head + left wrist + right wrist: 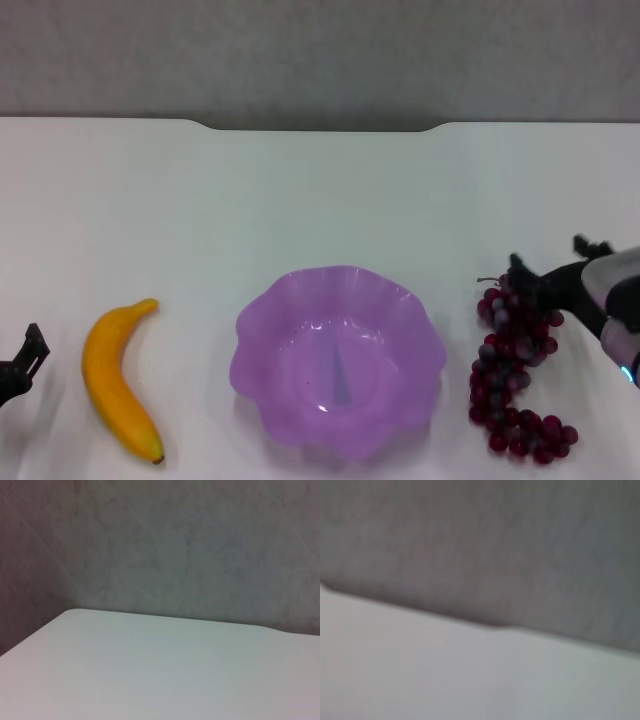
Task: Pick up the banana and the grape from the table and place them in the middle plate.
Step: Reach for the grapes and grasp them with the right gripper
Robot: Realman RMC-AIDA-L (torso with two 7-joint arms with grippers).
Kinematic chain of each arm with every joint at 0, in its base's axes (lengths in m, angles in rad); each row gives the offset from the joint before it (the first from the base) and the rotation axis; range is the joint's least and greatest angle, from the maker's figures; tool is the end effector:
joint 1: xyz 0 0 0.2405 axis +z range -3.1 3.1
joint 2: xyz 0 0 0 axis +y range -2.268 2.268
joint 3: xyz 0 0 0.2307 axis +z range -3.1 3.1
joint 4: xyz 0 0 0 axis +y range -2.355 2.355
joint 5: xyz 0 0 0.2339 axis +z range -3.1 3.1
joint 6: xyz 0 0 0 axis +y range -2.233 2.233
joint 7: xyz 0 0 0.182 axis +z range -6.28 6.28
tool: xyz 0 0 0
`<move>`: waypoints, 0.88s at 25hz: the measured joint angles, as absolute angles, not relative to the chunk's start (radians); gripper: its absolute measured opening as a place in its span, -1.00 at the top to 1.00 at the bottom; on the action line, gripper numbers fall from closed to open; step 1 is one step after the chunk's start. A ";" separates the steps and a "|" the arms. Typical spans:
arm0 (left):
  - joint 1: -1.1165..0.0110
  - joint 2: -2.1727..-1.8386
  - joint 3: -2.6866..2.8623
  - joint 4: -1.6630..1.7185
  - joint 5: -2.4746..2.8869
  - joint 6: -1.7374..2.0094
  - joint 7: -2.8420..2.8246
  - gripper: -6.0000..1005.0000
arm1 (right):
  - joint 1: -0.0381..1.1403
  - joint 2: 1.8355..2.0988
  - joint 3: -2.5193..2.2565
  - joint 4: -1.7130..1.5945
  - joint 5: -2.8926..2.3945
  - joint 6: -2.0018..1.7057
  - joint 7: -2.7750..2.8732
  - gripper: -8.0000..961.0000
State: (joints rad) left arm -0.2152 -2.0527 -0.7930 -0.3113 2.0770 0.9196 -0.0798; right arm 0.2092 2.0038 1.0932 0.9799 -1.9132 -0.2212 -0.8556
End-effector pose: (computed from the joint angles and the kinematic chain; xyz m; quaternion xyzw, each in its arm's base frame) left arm -0.4057 0.3052 -0.0355 -0.6310 -0.4006 -0.1984 0.6341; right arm 0.2783 0.3938 -0.0632 -0.7804 0.2940 0.0981 0.5431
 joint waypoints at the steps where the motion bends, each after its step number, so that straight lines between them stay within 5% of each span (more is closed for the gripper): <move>1: -0.215 -2.053 -0.793 -0.311 2.077 0.919 -0.080 -0.78 | 0.209 2.003 1.132 0.994 -1.909 -0.146 -0.854 -0.79; 22: -0.220 -2.051 -0.793 -0.311 2.077 0.917 -0.078 -0.77 | 0.421 2.003 1.569 1.199 -2.671 0.869 -0.136 -0.73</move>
State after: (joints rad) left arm -0.2196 -2.0509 -0.7931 -0.3114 2.0770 0.9172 -0.0782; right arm 0.4215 2.0034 1.5688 1.1985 -2.6709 0.8694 -0.1363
